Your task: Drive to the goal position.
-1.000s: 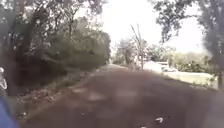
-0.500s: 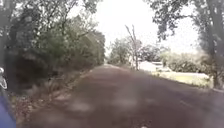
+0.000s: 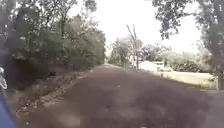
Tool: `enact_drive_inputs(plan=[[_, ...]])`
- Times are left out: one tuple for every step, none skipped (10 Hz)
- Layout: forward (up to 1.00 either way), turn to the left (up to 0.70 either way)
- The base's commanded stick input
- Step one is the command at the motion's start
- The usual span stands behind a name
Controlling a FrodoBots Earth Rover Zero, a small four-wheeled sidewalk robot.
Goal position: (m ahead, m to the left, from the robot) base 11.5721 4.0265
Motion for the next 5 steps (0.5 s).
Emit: enact_drive_inputs(plan=[[0.70, -0.01], [0.70, -0.01], [0.70, -0.01], [0.70, -0.01], [0.70, -0.01]])
